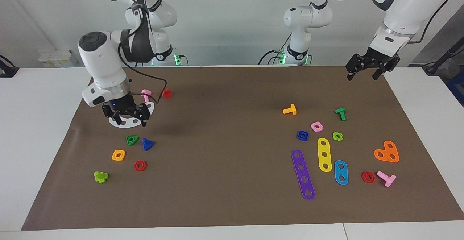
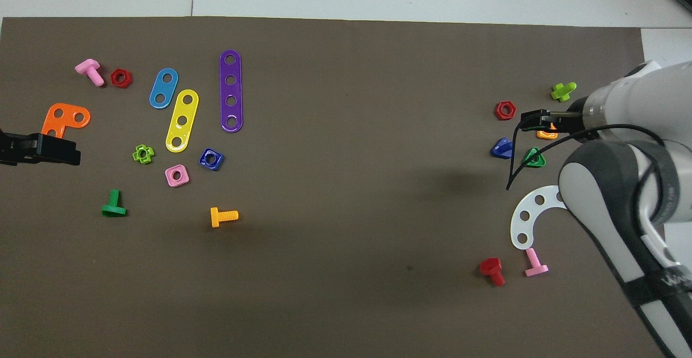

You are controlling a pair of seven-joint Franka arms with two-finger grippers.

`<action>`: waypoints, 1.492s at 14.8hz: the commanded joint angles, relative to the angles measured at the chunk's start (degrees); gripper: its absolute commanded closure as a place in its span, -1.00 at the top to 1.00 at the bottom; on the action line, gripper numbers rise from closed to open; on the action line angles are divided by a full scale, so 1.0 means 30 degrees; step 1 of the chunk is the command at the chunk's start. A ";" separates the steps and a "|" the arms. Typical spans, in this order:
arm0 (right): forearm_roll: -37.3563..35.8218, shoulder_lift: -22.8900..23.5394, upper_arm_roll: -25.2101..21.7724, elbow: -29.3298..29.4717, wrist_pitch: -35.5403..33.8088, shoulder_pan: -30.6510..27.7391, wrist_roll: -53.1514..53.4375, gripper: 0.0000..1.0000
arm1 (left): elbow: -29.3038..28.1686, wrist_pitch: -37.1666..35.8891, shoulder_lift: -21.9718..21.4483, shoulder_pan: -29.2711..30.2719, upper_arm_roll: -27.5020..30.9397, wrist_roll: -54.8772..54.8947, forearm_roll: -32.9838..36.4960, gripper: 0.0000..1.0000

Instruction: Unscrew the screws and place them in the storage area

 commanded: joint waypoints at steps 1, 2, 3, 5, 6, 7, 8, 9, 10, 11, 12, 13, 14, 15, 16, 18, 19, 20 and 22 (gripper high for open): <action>0.0338 -0.0733 -0.0008 0.1923 -0.3345 -0.0249 0.0334 1.00 | -0.0518 0.0138 -0.0536 -0.0212 0.0125 0.0137 0.0009 1.00; 0.0367 -0.0822 -0.0037 0.3063 -0.5012 -0.0249 0.0333 1.00 | -0.0547 0.0080 -0.0536 -0.0212 0.0096 0.0137 0.0038 1.00; 0.0367 -0.0794 -0.0037 0.4466 -0.6914 -0.0278 0.0304 1.00 | -0.0547 0.0050 -0.0536 -0.0241 0.0008 0.0166 0.0386 1.00; 0.0367 -0.0676 -0.0008 0.6378 -0.9706 -0.0279 0.0275 1.00 | -0.0547 0.0020 -0.0565 -0.0444 -0.0022 0.0166 0.0800 1.00; 0.0338 -0.0734 -0.0008 0.6443 -1.0065 -0.0221 0.0304 1.00 | -0.0576 -0.0009 -0.0566 -0.0475 -0.0022 0.0166 0.0829 1.00; 0.0338 -0.0822 -0.0008 0.6182 -1.0010 -0.0220 0.0333 1.00 | -0.0547 -0.0009 -0.0566 -0.0505 -0.0022 0.0166 0.0829 1.00; 0.0367 -0.0968 -0.0008 0.5947 -1.0039 -0.0220 0.0362 1.00 | -0.0547 0.0020 -0.0566 -0.0505 -0.0022 0.0137 0.0829 1.00; 0.0338 -0.1027 -0.0008 0.5887 -0.9981 -0.0191 0.0188 1.00 | -0.0547 0.0049 -0.0566 -0.0505 -0.0022 0.0166 0.0829 1.00; 0.0338 -0.1028 0.0021 0.5858 -1.0009 -0.0104 0.0187 1.00 | -0.0547 0.0195 -0.0566 -0.0476 -0.0022 0.0137 0.0829 1.00; 0.0338 -0.1057 0.0021 0.5857 -1.0097 -0.0103 0.0158 1.00 | -0.0547 0.0254 -0.0536 -0.0476 -0.0022 0.0137 0.0829 1.00; 0.0338 -0.1057 0.0021 0.5857 -1.0069 -0.0161 0.0128 1.00 | -0.0518 0.0226 -0.0536 -0.0476 -0.0022 0.0137 0.0829 1.00; 0.0338 -0.1057 0.0021 0.5799 -1.0039 -0.0133 0.0099 1.00 | -0.0518 0.0197 -0.0536 -0.0447 -0.0022 0.0108 0.0829 1.00; 0.0251 -0.1057 0.0021 0.5857 -0.9981 -0.0074 -0.0162 1.00 | -0.0489 0.0254 -0.0507 -0.0359 -0.0022 0.0107 0.0829 1.00; 0.0250 -0.1028 0.0021 0.5886 -0.9922 -0.0074 -0.0832 1.00 | -0.0460 0.0284 -0.0507 -0.0387 -0.0022 0.0107 0.0829 1.00; 0.0279 -0.1028 0.0021 0.5858 -0.9922 -0.0074 -0.1303 1.00 | -0.0459 0.0284 -0.0507 -0.0417 -0.0022 0.0049 0.0800 1.00; 0.0337 -0.1028 0.0050 0.5857 -0.9980 -0.0219 -0.1453 1.00 | -0.0459 0.0109 -0.0536 -0.0417 -0.0022 -0.0010 0.0800 1.00; 0.0338 -0.1028 0.0021 0.5886 -1.0067 -0.0220 -0.1483 1.00 | -0.0459 0.0137 -0.0536 -0.0417 -0.0022 -0.0010 0.0800 1.00; 0.0338 -0.1028 0.0050 0.5887 -1.0155 -0.0220 -0.1483 1.00 | -0.0459 0.0138 -0.0536 -0.0417 -0.0022 -0.0010 0.0800 1.00; 0.0338 -0.1028 0.0050 0.5887 -1.0215 -0.0162 -0.1483 1.00 | -0.0459 0.0050 -0.0536 -0.0301 -0.0022 0.0019 0.0800 1.00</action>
